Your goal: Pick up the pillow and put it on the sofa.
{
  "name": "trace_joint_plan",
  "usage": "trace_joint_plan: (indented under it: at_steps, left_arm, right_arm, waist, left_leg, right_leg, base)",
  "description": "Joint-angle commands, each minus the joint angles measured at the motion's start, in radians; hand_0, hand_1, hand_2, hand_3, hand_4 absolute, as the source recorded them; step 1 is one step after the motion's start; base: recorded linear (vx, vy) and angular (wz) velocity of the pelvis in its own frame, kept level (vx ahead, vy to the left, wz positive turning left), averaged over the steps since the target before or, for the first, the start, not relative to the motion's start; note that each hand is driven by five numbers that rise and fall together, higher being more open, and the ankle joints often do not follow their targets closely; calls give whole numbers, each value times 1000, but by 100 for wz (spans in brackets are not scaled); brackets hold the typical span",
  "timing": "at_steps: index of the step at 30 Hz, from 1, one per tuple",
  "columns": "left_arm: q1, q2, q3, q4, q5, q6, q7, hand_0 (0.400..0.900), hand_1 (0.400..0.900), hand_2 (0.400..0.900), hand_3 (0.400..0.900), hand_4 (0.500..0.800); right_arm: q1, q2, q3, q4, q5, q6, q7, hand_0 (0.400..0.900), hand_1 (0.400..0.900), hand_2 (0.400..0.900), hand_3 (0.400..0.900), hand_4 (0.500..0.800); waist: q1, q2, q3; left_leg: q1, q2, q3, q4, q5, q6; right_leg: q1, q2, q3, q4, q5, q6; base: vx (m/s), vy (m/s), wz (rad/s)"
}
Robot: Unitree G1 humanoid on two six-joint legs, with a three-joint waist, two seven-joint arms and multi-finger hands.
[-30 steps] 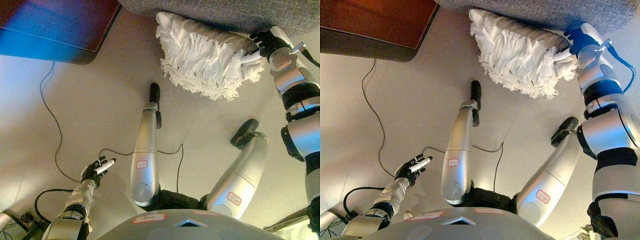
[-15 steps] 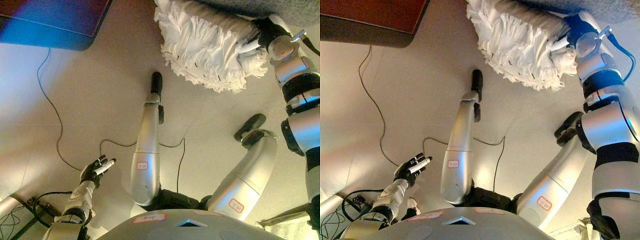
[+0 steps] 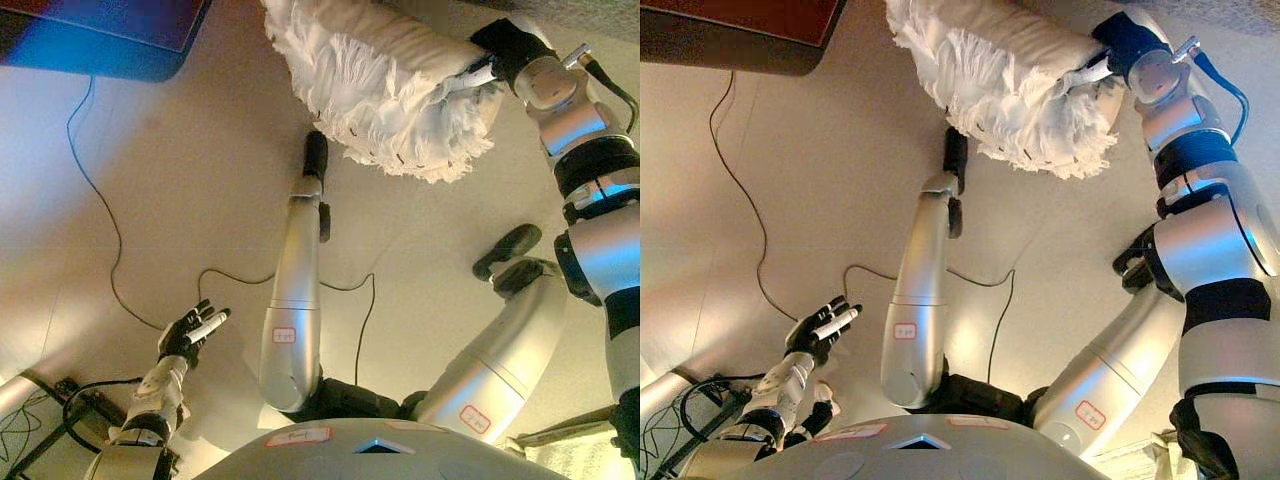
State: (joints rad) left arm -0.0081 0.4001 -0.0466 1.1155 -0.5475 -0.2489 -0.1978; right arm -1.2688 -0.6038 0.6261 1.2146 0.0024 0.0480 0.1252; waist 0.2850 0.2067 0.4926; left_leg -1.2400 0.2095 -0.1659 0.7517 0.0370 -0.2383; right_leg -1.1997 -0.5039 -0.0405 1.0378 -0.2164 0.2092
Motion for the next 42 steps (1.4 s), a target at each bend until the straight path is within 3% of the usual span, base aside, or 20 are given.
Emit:
trace_joint_plan:
  at_steps: [1,12,20,21,30,35,40,42]
  left_arm:
    - [152,128,12,-15,-28,-15,17,900,900,900,900,800]
    - [150,159,8,-133,5,19,83,900,900,900,900,800]
    - [132,177,12,-227,45,132,182,900,900,900,900,800]
    - [130,179,14,-241,48,146,198,900,900,900,900,800]
    - [143,193,22,-355,87,275,282,900,900,900,900,800]
    - [142,177,38,-349,160,289,299,900,900,900,900,800]
    - [111,133,55,-258,193,245,313,900,900,900,900,800]
    - [112,97,72,-198,198,205,304,900,900,900,900,800]
  right_arm:
    - [-50,-49,-39,-149,41,-114,-57,400,400,400,400,500]
    - [36,-60,-98,-224,96,-133,-34,400,400,400,400,500]
    - [122,-86,-130,-340,110,-107,17,400,400,400,400,500]
    - [143,-93,-135,-370,109,-103,21,400,400,400,400,500]
    - [320,-148,-172,-577,146,-89,102,400,400,400,400,500]
    - [430,-163,-203,-698,196,-80,164,400,400,400,400,500]
    - [526,-197,-217,-761,204,-93,243,400,400,400,400,500]
    - [534,-215,-209,-752,211,-95,292,400,400,400,400,500]
  waist:
    - [10,62,27]
    - [0,-13,27]
    - [-23,-75,27]
    - [-28,-84,20]
    - [-61,-153,-68]
    - [-83,-193,-131]
    - [-131,-223,-232]
    - [-138,-236,-267]
  left_leg:
    - [85,69,15,-26,-27,80]
    - [349,143,30,-151,-4,60]
    - [621,174,62,-245,-11,50]
    - [642,177,67,-260,11,54]
    - [853,242,116,-317,11,33]
    - [973,267,154,-369,20,28]
    - [1150,294,217,-568,105,29]
    - [1185,307,187,-602,208,14]
  right_leg:
    - [2,-27,49,-49,86,-31]
    - [292,-19,-42,-220,130,-9]
    - [551,-18,-64,-367,168,20]
    - [572,-17,-69,-396,198,14]
    - [807,1,-137,-512,223,13]
    - [923,28,-149,-534,207,10]
    - [1047,153,-165,-540,113,-31]
    - [1095,238,-157,-595,98,-77]
  base:
    - [-55,-56,-10]
    - [-47,-75,-7]
    - [17,-33,-6]
    - [-10,-1,-9]
    - [91,-39,-5]
    - [179,-134,-7]
    - [183,-231,-4]
    - [163,-293,-31]
